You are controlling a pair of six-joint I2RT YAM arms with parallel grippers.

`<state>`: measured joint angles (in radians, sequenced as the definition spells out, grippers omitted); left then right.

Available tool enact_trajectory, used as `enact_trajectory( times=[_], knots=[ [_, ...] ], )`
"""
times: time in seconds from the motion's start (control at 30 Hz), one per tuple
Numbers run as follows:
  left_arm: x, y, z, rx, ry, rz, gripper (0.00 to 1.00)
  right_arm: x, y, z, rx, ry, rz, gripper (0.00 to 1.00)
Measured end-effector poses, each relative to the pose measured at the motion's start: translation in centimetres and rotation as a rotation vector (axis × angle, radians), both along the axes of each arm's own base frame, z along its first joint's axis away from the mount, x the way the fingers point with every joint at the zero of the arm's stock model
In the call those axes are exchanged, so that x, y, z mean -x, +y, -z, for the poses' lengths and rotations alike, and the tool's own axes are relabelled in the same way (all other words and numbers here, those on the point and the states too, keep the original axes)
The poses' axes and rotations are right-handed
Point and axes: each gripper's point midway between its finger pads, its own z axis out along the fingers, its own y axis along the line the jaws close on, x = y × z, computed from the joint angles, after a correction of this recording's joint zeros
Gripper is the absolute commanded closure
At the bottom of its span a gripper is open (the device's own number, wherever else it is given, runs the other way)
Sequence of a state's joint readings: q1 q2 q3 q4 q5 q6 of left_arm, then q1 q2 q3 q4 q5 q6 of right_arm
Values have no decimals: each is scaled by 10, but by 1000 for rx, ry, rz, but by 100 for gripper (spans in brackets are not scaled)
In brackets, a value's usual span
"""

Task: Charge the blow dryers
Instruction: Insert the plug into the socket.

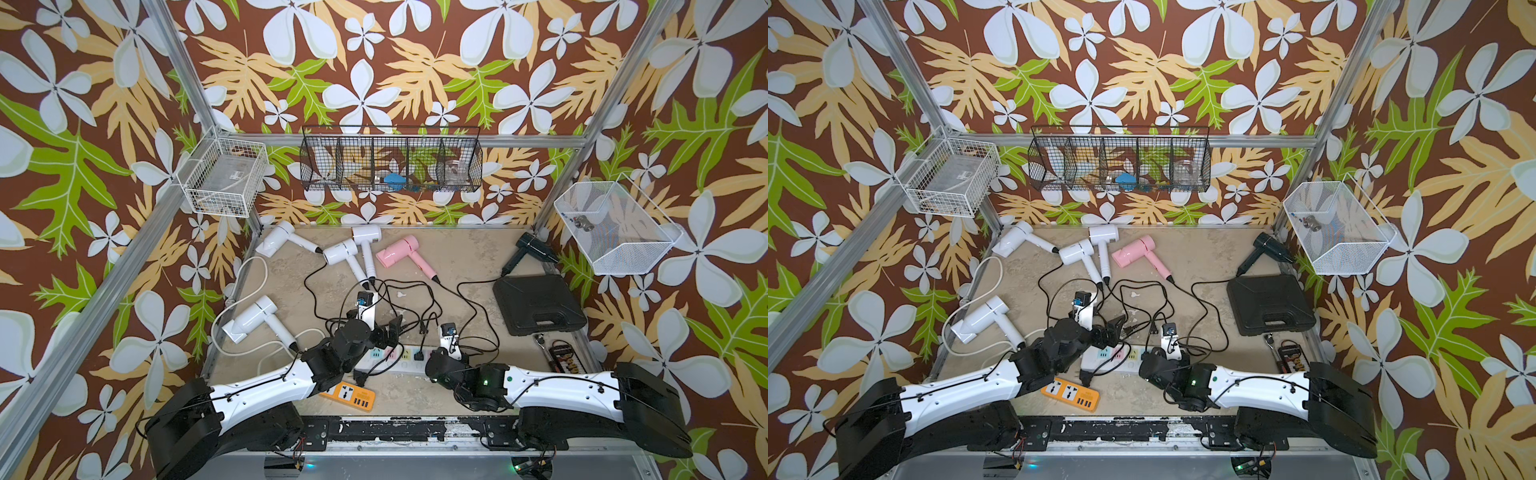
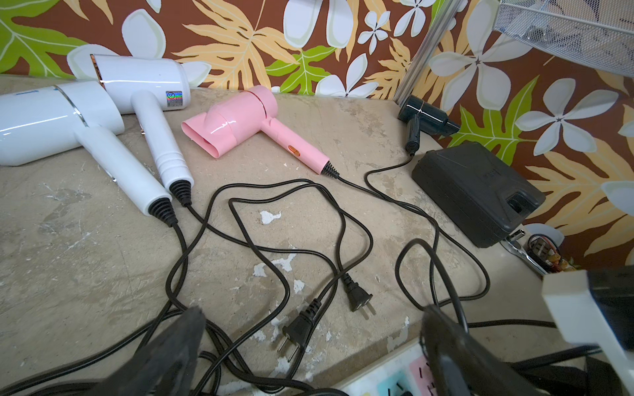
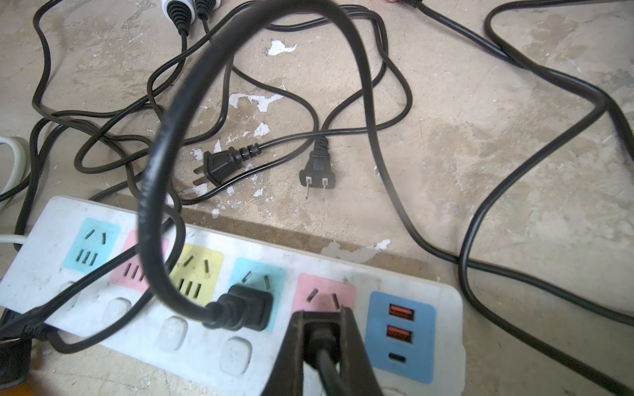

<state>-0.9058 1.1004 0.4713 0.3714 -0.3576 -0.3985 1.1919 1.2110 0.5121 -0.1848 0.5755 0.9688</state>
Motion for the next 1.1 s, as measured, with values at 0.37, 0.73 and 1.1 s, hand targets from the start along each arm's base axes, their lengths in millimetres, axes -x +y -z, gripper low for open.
enact_trajectory(
  times=[0.37,0.73,1.1],
  knots=[
    [0,0,0,0,0,0,0,3,1,1,17,-18,2,100],
    [0,0,0,0,0,-1,0,5,3,4,98,-75,17,100],
    [-1,1,0,-1,-2,-7,0,11,-1,10,61,-68,18,100]
  ],
)
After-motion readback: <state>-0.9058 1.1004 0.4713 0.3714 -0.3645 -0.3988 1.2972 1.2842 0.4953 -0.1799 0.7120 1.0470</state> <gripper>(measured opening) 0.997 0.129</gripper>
